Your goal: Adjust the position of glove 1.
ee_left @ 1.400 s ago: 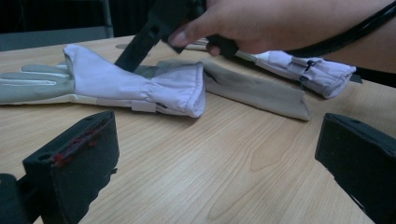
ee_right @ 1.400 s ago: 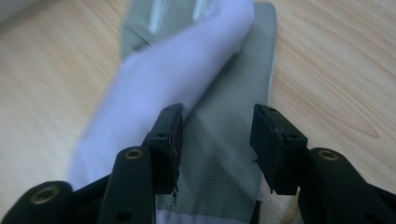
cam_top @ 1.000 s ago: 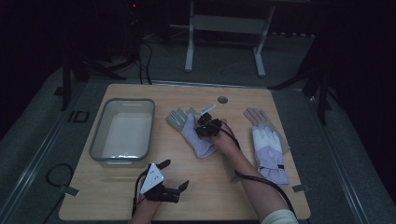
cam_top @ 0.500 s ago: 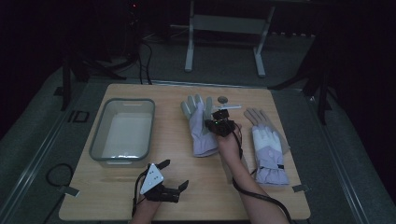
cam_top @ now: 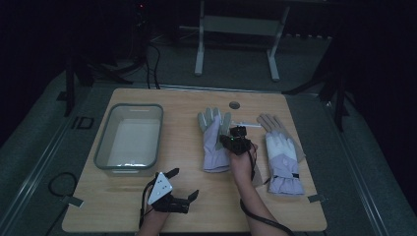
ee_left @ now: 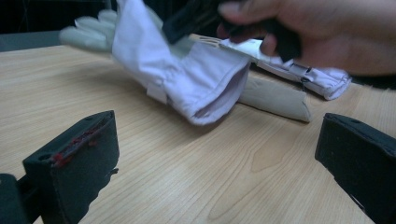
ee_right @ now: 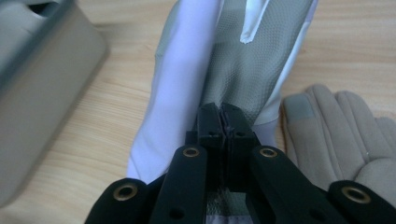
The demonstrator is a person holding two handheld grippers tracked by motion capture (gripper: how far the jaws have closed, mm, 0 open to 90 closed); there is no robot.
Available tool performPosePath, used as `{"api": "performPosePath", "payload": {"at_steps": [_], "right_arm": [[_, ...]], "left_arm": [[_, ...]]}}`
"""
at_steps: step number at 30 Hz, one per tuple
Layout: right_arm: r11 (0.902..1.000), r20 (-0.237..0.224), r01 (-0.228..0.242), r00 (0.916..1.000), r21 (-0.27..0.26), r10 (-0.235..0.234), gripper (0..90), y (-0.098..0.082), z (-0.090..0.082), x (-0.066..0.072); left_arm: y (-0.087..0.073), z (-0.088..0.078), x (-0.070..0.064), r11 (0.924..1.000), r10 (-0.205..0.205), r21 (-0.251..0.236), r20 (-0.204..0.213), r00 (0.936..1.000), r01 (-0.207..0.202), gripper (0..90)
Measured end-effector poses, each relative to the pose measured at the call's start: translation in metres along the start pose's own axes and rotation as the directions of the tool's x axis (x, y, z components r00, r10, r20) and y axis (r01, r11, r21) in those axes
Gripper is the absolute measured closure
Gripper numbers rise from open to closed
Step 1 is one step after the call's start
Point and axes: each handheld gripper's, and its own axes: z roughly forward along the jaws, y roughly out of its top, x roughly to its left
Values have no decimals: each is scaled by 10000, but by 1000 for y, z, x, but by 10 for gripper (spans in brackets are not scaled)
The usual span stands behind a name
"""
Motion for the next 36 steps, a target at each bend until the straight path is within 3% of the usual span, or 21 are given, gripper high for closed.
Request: {"api": "performPosePath", "payload": {"at_steps": [1, 5, 9, 15, 17, 21, 22, 24, 27, 30, 36], "right_arm": [[9995, 105, -292, 9995, 157, 290, 876, -7, 12, -4], [9967, 139, -708, 9974, 394, 703, 873, -16, 25, -9], [9969, 247, -690, 9974, 386, 680, 859, -21, 31, -12], [9971, 255, -351, 9991, 679, 334, 698, -17, 28, -11], [9974, 121, 45, 9999, 723, -54, 571, -13, 22, -12], [9968, -179, 239, 9996, 762, -226, 481, -7, 14, -17], [9958, -223, 504, 9986, 762, -489, 409, -2, 6, -19], [9947, -253, 690, 9974, 768, -673, 372, 4, -2, -21], [9934, -357, 900, 9955, 709, -877, 359, 9, -10, -24], [9903, -33, 1289, 9917, 526, -1289, 363, 20, -27, -28], [9893, -37, 1383, 9904, 470, -1383, 428, 31, -52, -45]], "left_arm": [[0, 0, 0, 10000, -10, 2, 2, 10000, 10, 0], [0, 0, 0, 10000, 0, 36, 38, 10000, -1, 0], [0, 0, 0, 10000, 3, -31, 2, 10000, -3, 0], [0, 0, 0, 10000, -4, 7, -8, 10000, 4, 0], [0, 0, 0, 10000, -39, -15, -28, 10000, 39, 0], [0, 0, 0, 10000, -42, -29, -29, 10000, 42, 0], [0, 0, 0, 10000, -28, -45, -39, 10000, 28, 0], [0, 0, 0, 10000, -58, -61, -21, 10000, 58, 0], [0, 0, 0, 10000, -24, -29, -24, 10000, 24, 0], [0, 0, 0, 10000, -49, -26, -29, 10000, 49, 0], [0, 0, 0, 10000, -19, -45, -30, 10000, 19, 0]]}}
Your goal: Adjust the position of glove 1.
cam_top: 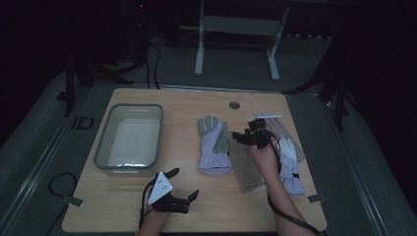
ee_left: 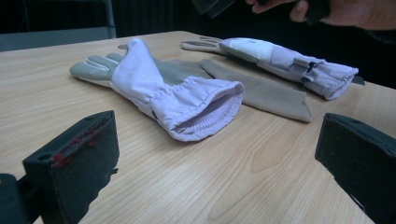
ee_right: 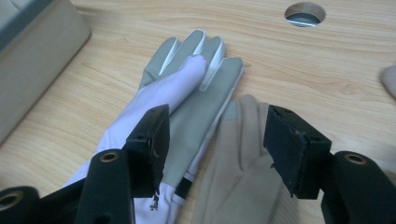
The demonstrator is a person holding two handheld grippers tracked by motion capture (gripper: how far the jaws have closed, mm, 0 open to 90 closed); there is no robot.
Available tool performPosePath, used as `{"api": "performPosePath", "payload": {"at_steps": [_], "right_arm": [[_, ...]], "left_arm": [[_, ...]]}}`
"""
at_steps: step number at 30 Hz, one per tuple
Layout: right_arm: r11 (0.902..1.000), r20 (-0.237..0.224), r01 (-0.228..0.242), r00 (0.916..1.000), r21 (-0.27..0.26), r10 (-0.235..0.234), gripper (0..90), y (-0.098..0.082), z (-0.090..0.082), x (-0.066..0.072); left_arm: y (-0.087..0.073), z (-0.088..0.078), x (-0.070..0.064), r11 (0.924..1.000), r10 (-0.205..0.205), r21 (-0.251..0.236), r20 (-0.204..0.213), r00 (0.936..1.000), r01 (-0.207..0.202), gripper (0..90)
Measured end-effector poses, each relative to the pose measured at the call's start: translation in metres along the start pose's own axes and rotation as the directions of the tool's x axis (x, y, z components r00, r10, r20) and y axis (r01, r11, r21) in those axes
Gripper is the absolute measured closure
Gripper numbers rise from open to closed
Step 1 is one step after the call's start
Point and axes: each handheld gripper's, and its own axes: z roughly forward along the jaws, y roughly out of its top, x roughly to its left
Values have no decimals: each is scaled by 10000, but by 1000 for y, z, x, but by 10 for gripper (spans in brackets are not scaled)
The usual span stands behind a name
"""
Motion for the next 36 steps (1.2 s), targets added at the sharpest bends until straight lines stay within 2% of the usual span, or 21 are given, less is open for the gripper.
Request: {"api": "performPosePath", "payload": {"at_steps": [3, 4, 5, 7, 12, 13, 16, 17, 18, 19, 20, 21, 22, 23, 25, 26, 30, 33, 34, 36], "right_arm": [[9999, 225, 124, 9997, 28, -125, 433, 0, -6, -4], [9995, 171, 272, 9995, 127, -275, 438, -1, -13, -10], [9995, 171, 272, 9995, 127, -275, 438, -1, -13, -10], [9978, 271, 593, 9978, 288, -600, 437, -3, -20, -15], [9979, 192, 595, 9980, 242, -600, 437, -8, -34, -27], [9979, 158, 622, 9979, 189, -625, 437, -11, -42, -33], [9971, 242, 742, 9969, 145, -746, 439, -14, -49, -38], [9970, 211, 759, 9969, 142, -762, 439, -18, -58, -45], [9970, 211, 759, 9969, 142, -762, 439, -18, -58, -45], [9966, 386, 814, 9959, 153, -820, 448, -23, -67, -53], [9966, 386, 814, 9959, 153, -820, 448, -23, -67, -53], [9963, 430, 850, 9954, 146, -856, 456, -28, -75, -62], [9963, 430, 850, 9954, 146, -856, 456, -28, -75, -62], [9963, 600, 835, 9946, 177, -845, 463, -34, -82, -70], [9964, 640, 824, 9944, 220, -837, 463, -37, -85, -74], [9956, 852, 864, 9924, 365, -892, 467, -45, -91, -82], [9945, 903, 937, 9911, 462, -975, 473, -55, -97, -91], [9892, 892, 1199, 9878, 840, -1273, 484, -66, -99, -97], [9852, 710, 1274, 9882, 1144, -1360, 491, -74, -96, -101], [9830, 559, 1309, 9887, 1291, -1390, 493, -80, -92, -105]], "left_arm": [[0, 0, 0, 10000, -8, 10, 7, 10000, 8, 0], [0, 0, 0, 10000, -5, 14, 2, 10000, 5, 0], [0, 0, 0, 10000, -5, 14, 2, 10000, 5, 0], [0, 0, 0, 10000, 9, 13, -8, 10000, -8, 0], [0, 0, 0, 10000, 15, 31, -7, 10000, -15, 0], [0, 0, 0, 10000, 15, 32, -9, 10000, -15, 0], [0, 0, 0, 10000, 21, 27, -14, 10000, -21, 0], [0, 0, 0, 10000, 21, 21, -12, 10000, -21, 0], [0, 0, 0, 10000, 27, 22, -7, 10000, -27, 0], [0, 0, 0, 10000, 22, 20, -13, 10000, -22, 0], [0, 0, 0, 10000, 16, 26, -15, 10000, -16, 0], [0, 0, 0, 10000, 8, 44, -4, 10000, -8, 0], [0, 0, 0, 10000, -14, 46, 5, 10000, 14, 0], [0, 0, 1, 10000, -42, 45, 5, 10000, 42, 0], [0, 0, 1, 10000, -36, 37, -5, 10000, 36, 0], [0, 0, 0, 10000, -26, 37, -17, 10000, 26, 0], [0, 1, 0, 10000, 16, 74, -85, 10000, -15, 0], [0, 1, -1, 9999, 44, 103, -97, 9999, -43, 0], [0, 1, -1, 10000, 37, 92, -91, 10000, -36, 0], [0, 1, -1, 10000, 43, 84, -77, 10000, -43, 0]]}}
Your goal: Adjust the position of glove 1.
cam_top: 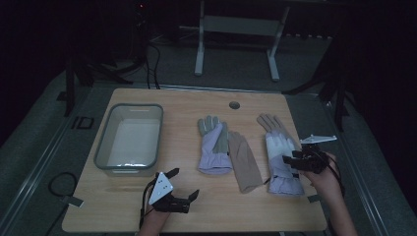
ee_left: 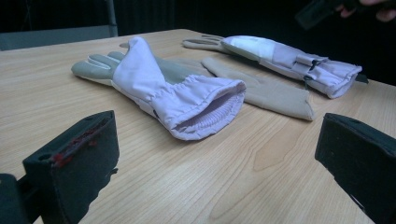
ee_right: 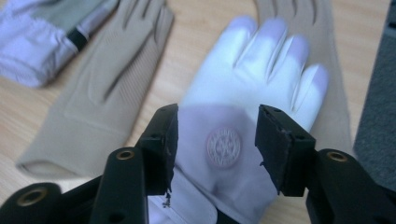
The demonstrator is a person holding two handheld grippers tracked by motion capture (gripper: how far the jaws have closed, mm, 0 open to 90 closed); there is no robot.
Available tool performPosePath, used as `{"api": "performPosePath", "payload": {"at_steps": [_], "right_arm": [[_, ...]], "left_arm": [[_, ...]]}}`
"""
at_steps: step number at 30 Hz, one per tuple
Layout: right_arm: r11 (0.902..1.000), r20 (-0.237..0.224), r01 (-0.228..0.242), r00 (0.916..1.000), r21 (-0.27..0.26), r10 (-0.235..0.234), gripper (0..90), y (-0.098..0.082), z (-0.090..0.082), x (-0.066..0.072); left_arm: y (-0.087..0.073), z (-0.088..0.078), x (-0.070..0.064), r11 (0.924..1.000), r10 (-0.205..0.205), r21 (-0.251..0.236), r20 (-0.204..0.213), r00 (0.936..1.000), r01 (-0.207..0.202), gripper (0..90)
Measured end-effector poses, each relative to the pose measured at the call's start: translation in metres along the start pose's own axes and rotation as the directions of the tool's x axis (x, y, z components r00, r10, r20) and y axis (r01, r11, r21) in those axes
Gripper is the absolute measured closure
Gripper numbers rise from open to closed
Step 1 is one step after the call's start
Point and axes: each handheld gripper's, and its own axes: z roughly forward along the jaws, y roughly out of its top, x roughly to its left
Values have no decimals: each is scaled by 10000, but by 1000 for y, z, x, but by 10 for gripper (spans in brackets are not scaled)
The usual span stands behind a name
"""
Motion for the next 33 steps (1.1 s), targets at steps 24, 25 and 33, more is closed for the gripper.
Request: {"api": "performPosePath", "payload": {"at_steps": [24, 25, 33], "right_arm": [[9973, 96, -574, 9983, 455, 570, 743, -36, 44, -6], [9974, 154, -585, 9982, 412, 579, 767, -36, 42, -5], [9958, 26, -910, 9958, -29, 910, 800, -32, 14, -1]], "left_arm": [[0, 0, -1, 10000, 65, 33, -90, 9999, -65, 0], [0, 0, -1, 10000, 64, 43, -86, 9999, -63, 0], [0, 0, -1, 9999, 88, 53, -93, 9999, -87, 0]]}}
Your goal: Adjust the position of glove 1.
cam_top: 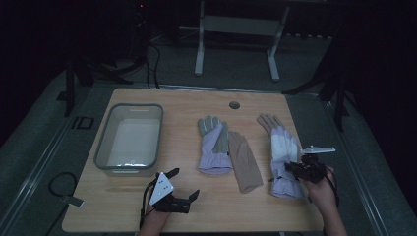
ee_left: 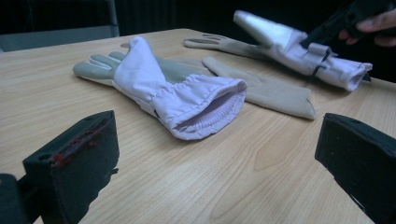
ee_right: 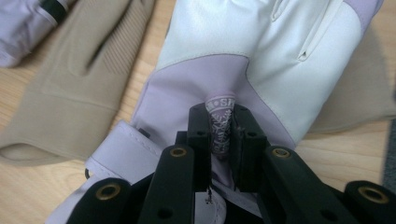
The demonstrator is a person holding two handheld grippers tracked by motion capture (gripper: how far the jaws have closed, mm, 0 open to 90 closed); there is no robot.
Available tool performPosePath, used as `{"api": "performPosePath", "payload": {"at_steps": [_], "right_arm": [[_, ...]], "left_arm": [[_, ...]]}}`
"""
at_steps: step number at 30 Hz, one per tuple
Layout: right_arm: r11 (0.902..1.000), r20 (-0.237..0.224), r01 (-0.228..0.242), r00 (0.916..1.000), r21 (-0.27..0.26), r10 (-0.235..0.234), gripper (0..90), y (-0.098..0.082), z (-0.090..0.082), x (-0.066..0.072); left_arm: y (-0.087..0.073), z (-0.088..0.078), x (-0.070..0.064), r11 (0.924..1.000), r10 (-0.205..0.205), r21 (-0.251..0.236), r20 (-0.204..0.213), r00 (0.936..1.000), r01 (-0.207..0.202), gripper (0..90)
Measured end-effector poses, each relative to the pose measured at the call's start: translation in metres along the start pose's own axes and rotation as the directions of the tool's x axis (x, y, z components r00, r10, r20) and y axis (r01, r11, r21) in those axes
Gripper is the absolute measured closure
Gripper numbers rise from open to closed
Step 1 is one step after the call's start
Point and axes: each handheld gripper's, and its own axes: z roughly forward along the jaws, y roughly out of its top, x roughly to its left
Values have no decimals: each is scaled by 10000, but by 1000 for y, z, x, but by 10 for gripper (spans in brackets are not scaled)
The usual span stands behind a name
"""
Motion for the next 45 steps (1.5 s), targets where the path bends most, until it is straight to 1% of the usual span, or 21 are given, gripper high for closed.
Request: {"api": "performPosePath", "payload": {"at_steps": [1, 4, 5, 7, 9, 11, 13, 15, 16, 17, 18, 20, 21, 25, 27, 29, 31, 33, 38, 41, 45], "right_arm": [[10000, -9, -53, 10000, -63, 53, 799, 1, -3, 1], [9990, 186, -192, 9996, -411, 200, 799, 9, -17, 2], [9988, 308, -130, 9994, -482, 145, 799, 16, -23, 4], [9985, 376, -115, 9992, -537, 135, 799, 19, -25, 4], [9978, 390, 11, 9992, -658, 15, 799, 33, -33, 7], [9979, 420, 44, 9991, -647, -17, 799, 36, -34, 9], [9967, 491, -31, 9988, -810, 71, 798, 50, -39, 13], [9964, 469, -2, 9989, -845, 42, 798, 53, -40, 14], [9963, 439, 21, 9990, -855, 16, 797, 57, -41, 17], [9962, 486, 141, 9988, -855, -99, 798, 65, -41, 22], [9962, 486, 141, 9988, -855, -99, 798, 65, -41, 22], [9958, 469, 136, 9989, -908, -94, 798, 72, -41, 28], [9957, 424, 141, 9990, -912, -103, 798, 78, -41, 32], [9942, 310, 169, 9994, -1062, -137, 795, 91, -35, 45], [9950, 305, 390, 9989, -916, -363, 795, 97, -29, 55], [9955, 180, 444, 9989, -840, -431, 794, 103, -23, 65], [9960, 53, 397, 9992, -801, -394, 793, 107, -16, 74], [9964, -57, 468, 9989, -709, -473, 793, 112, -10, 83], [9961, -108, 620, 9980, -635, -628, 792, 121, 5, 106], [9971, -245, 561, 9981, -524, -574, 792, 128, 16, 120], [9971, -443, 665, 9967, -373, -681, 792, 137, 28, 140]], "left_arm": [[0, 0, 0, 10000, 7, -7, -6, 10000, -7, 0], [0, 0, 0, 10000, 22, -11, -11, 10000, -22, 0], [0, 0, 0, 10000, 17, -8, -16, 10000, -17, 0], [0, 0, 0, 10000, -15, -22, -20, 10000, 15, 0], [0, 0, 0, 10000, -8, -15, -20, 10000, 8, 0], [0, 0, 0, 10000, 2, -17, -23, 10000, -3, 0], [0, 0, 0, 10000, -26, -17, -22, 10000, 26, 0], [0, 0, 0, 10000, -46, -41, -36, 10000, 46, 0], [0, 0, 0, 10000, -50, -42, -33, 10000, 49, 0], [0, 0, 0, 10000, -46, -48, -35, 10000, 46, 0], [0, 0, 0, 10000, -46, -48, -35, 10000, 46, 0], [0, 0, 0, 10000, -13, -44, -16, 10000, 13, 0], [0, 0, 0, 10000, -14, -49, -2, 10000, 14, 0], [0, 0, 0, 10000, -44, -65, 22, 10000, 44, 0], [0, 0, 0, 10000, -43, -57, 31, 10000, 43, 0], [0, 0, 0, 10000, -17, -48, 25, 10000, 17, 0], [0, 0, 0, 10000, 2, -59, 22, 10000, -2, 0], [0, 0, 0, 10000, 25, -47, 42, 10000, -25, 0], [0, 0, -1, 9999, 85, -62, 132, 9999, -84, 0], [0, 0, -1, 10000, 85, -53, 96, 9999, -84, 0], [0, 0, -1, 9999, 99, -60, 136, 9999, -98, 0]]}}
